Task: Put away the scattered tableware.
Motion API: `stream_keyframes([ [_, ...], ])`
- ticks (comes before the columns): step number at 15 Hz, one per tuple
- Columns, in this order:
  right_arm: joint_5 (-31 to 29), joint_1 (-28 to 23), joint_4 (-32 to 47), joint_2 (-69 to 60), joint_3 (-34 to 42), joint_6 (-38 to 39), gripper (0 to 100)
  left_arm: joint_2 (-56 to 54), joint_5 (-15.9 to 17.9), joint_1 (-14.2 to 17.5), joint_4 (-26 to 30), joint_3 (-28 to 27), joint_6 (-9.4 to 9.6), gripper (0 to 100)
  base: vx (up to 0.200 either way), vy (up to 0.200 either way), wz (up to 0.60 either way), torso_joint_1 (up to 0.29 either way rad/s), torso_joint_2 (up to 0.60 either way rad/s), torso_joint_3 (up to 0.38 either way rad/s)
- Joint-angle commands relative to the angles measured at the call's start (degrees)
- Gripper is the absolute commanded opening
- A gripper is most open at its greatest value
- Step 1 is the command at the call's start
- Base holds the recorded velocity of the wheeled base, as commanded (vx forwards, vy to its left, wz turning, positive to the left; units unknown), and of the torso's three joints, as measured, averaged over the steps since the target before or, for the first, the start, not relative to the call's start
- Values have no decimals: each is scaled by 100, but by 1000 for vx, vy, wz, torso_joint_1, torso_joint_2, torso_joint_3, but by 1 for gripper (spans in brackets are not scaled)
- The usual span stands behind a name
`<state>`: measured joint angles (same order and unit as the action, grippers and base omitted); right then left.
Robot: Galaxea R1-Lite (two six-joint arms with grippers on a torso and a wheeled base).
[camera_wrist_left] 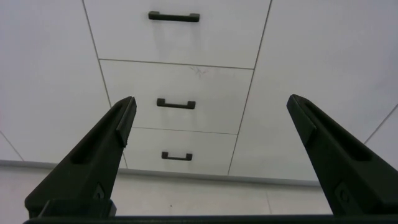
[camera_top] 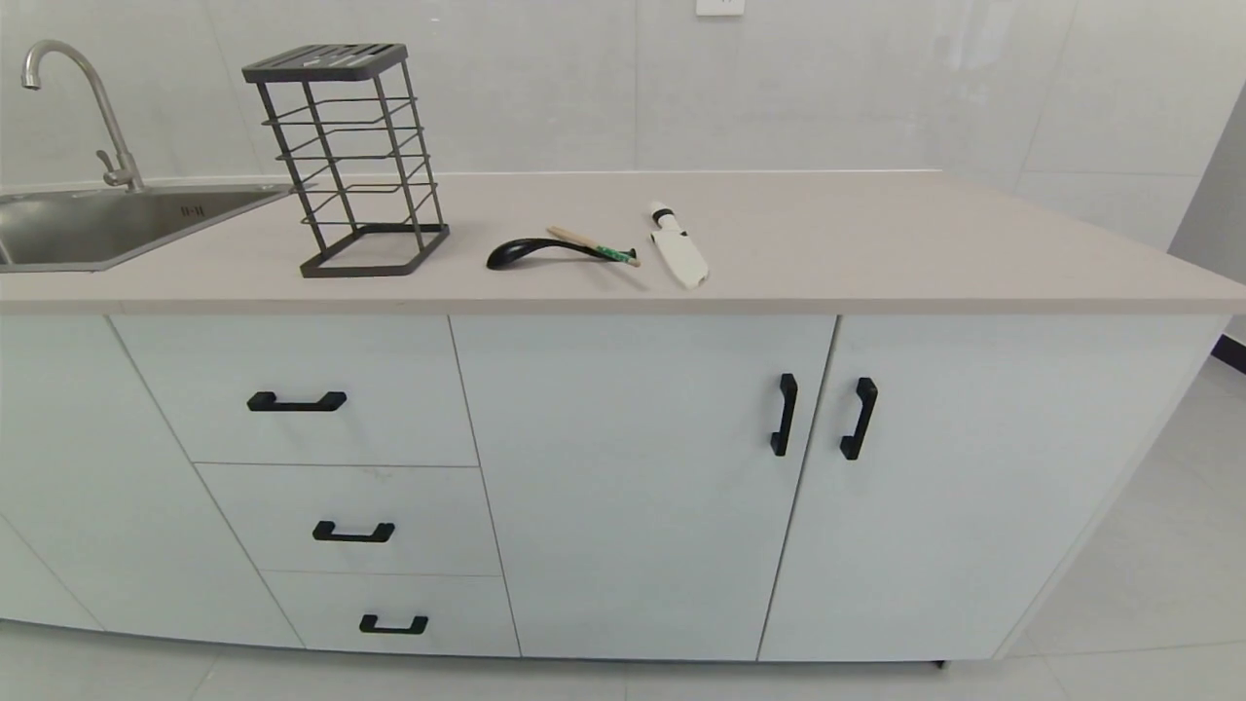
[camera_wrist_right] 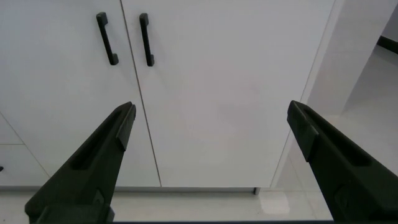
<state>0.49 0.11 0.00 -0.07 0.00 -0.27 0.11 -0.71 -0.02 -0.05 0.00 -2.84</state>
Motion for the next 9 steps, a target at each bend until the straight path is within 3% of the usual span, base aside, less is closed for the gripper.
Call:
stream_keyframes([
  [1, 4, -2, -9, 7, 0, 0, 100, 7, -8, -6, -4, 0, -6, 100, 0, 200, 0, 7, 2, -2],
  [3, 4, -2, -9, 7, 0, 0, 100, 7, -8, -6, -4, 0, -6, 100, 0, 200, 0, 2, 2, 2],
  [9, 4, -2, -9, 7, 0, -8, 100, 7, -8, -6, -4, 0, -6, 100, 0, 0, 0, 0, 0, 0],
])
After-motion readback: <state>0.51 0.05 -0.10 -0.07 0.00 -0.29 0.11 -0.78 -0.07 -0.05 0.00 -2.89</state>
